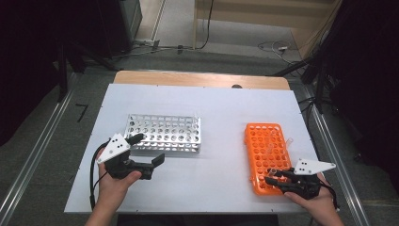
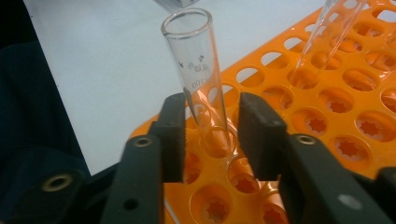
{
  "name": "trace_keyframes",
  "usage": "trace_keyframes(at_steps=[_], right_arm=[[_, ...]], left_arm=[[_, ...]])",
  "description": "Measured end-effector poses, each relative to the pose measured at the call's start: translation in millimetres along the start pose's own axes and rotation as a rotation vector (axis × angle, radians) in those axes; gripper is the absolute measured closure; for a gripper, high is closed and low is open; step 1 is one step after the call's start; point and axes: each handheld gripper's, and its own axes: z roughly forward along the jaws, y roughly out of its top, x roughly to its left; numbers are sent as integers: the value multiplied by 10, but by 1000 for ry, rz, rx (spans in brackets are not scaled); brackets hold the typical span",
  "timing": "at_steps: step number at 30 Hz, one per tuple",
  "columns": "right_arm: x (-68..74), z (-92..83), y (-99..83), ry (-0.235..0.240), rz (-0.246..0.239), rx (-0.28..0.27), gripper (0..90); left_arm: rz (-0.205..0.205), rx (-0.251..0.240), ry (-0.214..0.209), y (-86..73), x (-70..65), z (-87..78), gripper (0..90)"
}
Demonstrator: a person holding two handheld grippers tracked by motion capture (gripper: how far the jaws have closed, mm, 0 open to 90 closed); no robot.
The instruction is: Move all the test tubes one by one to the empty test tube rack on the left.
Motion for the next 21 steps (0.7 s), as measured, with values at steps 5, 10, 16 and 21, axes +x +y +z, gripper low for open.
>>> trace_keyframes(at_steps=[5, 10, 16, 21], right_arm=[[8, 11, 0, -4, -19, 2, 706], [-28, -30, 9, 9, 6, -23, 735], [-21, -98, 63, 3, 18, -53, 737], [6, -162, 138, -11, 30, -77, 737]], left_arm=[[1, 2, 0, -1, -1, 5, 0], [8, 3, 4, -6, -5, 4, 0], [7, -3, 5, 2, -11, 0, 0], [12, -5, 3, 8, -17, -6, 0]])
